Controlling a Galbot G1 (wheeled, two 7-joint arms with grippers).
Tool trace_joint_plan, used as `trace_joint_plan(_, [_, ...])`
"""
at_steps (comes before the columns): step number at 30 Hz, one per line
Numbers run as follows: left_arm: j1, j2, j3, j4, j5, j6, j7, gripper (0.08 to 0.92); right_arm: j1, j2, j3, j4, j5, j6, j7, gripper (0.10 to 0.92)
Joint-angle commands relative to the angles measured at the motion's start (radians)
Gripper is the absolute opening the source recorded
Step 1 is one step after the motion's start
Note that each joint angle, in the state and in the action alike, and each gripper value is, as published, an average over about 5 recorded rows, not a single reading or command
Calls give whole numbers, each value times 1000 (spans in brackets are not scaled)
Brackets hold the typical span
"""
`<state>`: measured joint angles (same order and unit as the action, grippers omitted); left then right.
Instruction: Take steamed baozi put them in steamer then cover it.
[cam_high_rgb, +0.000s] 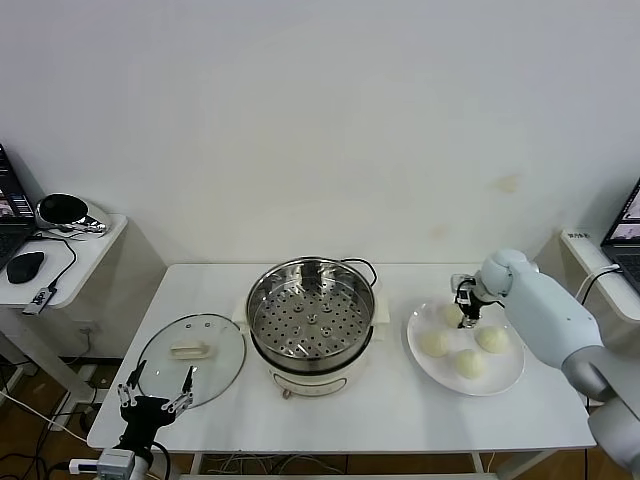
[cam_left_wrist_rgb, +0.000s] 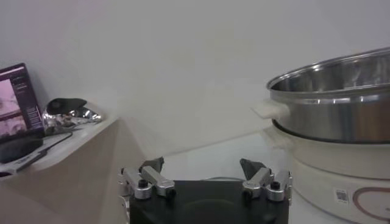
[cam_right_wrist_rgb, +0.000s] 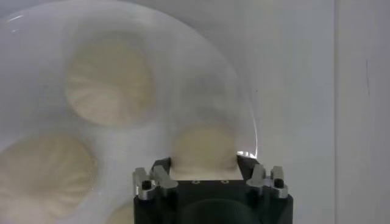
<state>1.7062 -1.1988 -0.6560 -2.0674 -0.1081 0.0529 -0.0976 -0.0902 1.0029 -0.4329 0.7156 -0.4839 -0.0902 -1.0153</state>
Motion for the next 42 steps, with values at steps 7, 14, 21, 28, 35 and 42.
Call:
trace_joint_plan(7, [4,6,-1,-9,-31,4,4,823,62,-155,-127,254,191,-54,-59,628])
trace_joint_plan(14, [4,17,14,-12,-119,0,14,823,266,-328,-307,532,390,-91,-74,633])
trace_joint_plan(21, [4,20,19,-12,-129,-12,21,823,552,-322,-524,639,639,-56,-59,636])
trace_joint_plan(28, [-12,14,13,-6,-136,-15,18,823,721,-147,-692,641,739,41,-21,642])
trace_joint_plan(35, [-21,7,8,-11,-135,-13,17,823,701,108,-763,554,725,172,-5,645])
trace_joint_plan(42, [-30,3,2,-18,-133,-14,18,823,664,328,-823,382,572,354,4,651])
